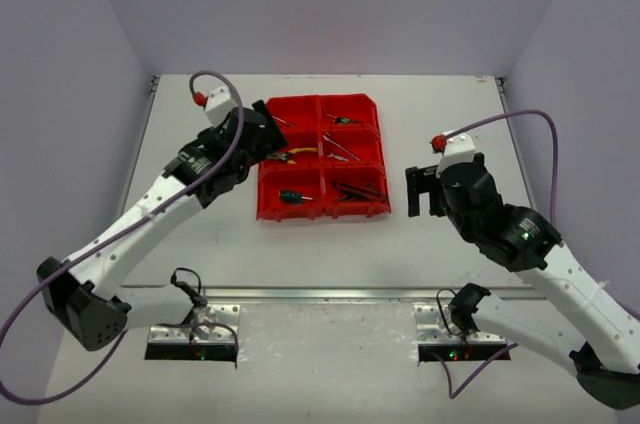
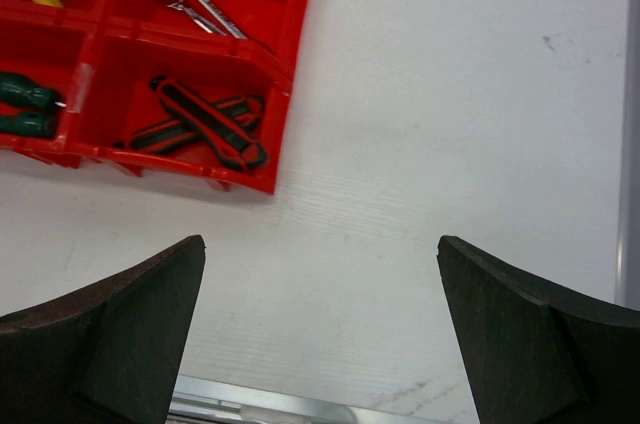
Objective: Sort the tools into containers
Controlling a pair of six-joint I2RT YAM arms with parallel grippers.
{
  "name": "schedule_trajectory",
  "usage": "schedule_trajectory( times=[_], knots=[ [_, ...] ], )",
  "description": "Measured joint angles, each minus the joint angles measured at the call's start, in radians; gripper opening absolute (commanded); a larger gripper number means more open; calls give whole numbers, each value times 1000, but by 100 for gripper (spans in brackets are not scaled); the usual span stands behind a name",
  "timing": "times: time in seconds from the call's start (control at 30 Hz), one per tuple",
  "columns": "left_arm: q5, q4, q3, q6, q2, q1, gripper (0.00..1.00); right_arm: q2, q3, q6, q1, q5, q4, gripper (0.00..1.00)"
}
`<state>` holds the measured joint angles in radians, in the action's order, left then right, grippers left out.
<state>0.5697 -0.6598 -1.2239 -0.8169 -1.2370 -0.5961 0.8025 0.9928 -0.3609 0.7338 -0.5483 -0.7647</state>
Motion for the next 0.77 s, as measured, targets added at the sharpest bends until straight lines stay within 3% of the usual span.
schedule_trajectory(
  times=[0.13,0.33,0.6,0.77],
  knots=[
    [79,-16,27,176,226,0,100,-92,3,-11,0,-84,-104,99],
    [168,40,223,348,558,1,100,-253,-14,-32,0,-129,-195,99],
    [173,114,424,448,763,1,100,-393,-66,-41,0,-153,-244,99],
    [156,163,448,466,846,1,100,-404,-85,-44,0,-158,-246,99]
  ],
)
